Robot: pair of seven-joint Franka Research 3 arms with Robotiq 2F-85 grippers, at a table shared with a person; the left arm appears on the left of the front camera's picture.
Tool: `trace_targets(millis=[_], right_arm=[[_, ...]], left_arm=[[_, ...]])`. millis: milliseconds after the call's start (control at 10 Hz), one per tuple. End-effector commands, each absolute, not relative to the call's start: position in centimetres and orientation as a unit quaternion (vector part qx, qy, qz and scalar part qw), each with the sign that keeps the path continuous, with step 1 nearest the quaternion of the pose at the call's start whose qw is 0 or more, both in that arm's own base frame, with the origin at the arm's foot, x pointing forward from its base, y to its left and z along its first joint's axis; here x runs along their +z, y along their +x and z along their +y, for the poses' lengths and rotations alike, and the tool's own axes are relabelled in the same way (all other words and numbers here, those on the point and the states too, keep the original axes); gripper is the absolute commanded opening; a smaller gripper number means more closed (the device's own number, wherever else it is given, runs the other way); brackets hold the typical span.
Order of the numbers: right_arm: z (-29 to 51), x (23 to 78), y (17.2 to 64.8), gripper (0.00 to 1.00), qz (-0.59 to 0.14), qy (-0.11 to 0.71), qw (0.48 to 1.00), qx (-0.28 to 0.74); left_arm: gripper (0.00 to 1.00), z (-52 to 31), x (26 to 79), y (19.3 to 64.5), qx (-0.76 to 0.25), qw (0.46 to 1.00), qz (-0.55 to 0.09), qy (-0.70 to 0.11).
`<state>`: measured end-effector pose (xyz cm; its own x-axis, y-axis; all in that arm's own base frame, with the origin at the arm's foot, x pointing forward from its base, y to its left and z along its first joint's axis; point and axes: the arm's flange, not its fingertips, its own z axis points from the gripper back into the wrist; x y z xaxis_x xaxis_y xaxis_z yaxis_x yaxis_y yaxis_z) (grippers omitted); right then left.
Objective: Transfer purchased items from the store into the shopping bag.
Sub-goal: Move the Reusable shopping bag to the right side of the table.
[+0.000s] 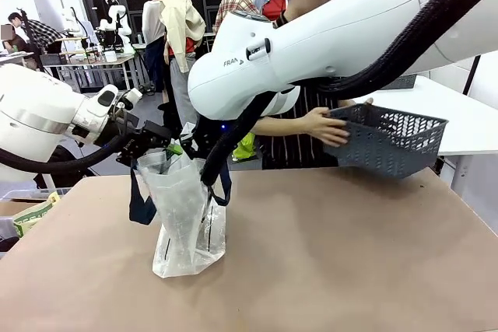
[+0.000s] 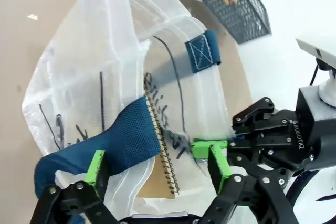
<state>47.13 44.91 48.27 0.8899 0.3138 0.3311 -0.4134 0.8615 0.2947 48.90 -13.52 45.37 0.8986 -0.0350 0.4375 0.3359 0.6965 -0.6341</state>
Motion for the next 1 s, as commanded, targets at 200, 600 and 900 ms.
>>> trace_targets(millis=[200,600,900], right_arm=[[46.9,48.1,47.4,0.00,-0.131,0.196,0.944,0.232],[47.8,47.6,47.0,0.00,-0.127,0.198,0.937,0.257],[48.3,47.7,46.6,0.00,-0.128,0.205,0.932,0.270]], left_arm=[[1.00,-13.7,44.6,49.2,-0.118,0.874,-0.207,-0.422],[1.00,-13.8,44.7,50.4,-0.113,0.850,-0.226,-0.462],[1.00,-14.9,44.4,51.6,-0.121,0.848,-0.213,-0.469]])
